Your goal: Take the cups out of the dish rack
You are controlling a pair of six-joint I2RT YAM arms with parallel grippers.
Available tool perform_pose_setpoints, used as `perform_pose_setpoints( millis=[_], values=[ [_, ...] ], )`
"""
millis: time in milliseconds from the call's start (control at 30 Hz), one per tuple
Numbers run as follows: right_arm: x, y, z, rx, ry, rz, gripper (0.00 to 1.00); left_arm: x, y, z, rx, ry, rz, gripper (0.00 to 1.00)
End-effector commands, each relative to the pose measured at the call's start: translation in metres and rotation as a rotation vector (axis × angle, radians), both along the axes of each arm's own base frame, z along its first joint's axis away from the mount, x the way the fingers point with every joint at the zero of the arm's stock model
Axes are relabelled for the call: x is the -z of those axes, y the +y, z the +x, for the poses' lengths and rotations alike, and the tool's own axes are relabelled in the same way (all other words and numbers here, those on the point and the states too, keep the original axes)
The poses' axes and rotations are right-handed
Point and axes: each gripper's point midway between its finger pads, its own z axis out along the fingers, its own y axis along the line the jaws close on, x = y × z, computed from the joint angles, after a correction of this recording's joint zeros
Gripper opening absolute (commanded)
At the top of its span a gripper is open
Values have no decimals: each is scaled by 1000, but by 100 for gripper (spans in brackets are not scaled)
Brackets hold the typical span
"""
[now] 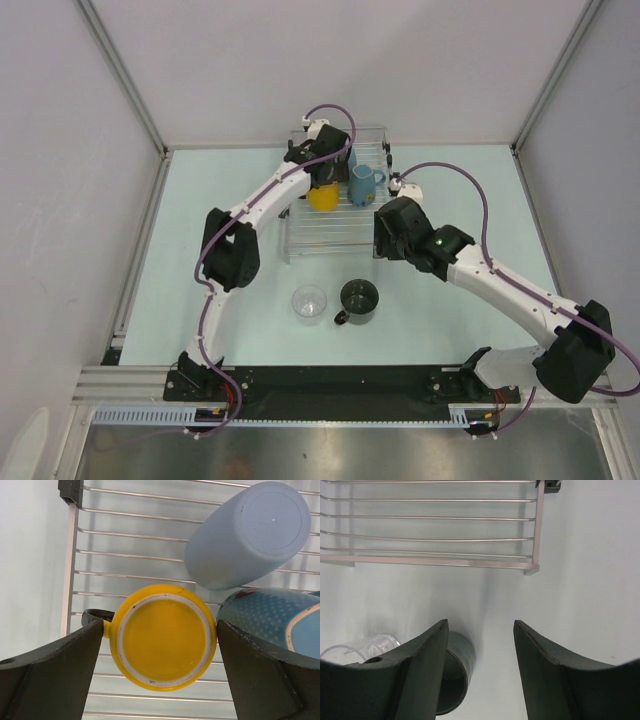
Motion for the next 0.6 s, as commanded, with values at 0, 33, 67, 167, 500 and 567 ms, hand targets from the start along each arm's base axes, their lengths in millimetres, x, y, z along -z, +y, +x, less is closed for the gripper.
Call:
perform_pose_setpoints(
  millis=[0,33,67,167,500,567],
  values=[
    [-4,0,3,-6,-17,14,60,20,-5,-10,16,63,1,100],
    [-4,2,3,-12,-18,18,60,14,-2,-11,10,52,5,100],
    [-3,2,3,-11,-14,19,60,9,2,-11,1,41,11,100],
    [-1,4,3,-14,-7,27,60,-14,8,-10,-15,-20,14,100],
    [1,5,-1,-16,-1,44,59,-56,9,-20,-36,-87,-36,100],
    [1,5,-1,-15,-2,46,60,-53,10,-24,-50,-78,-30,100]
  ],
)
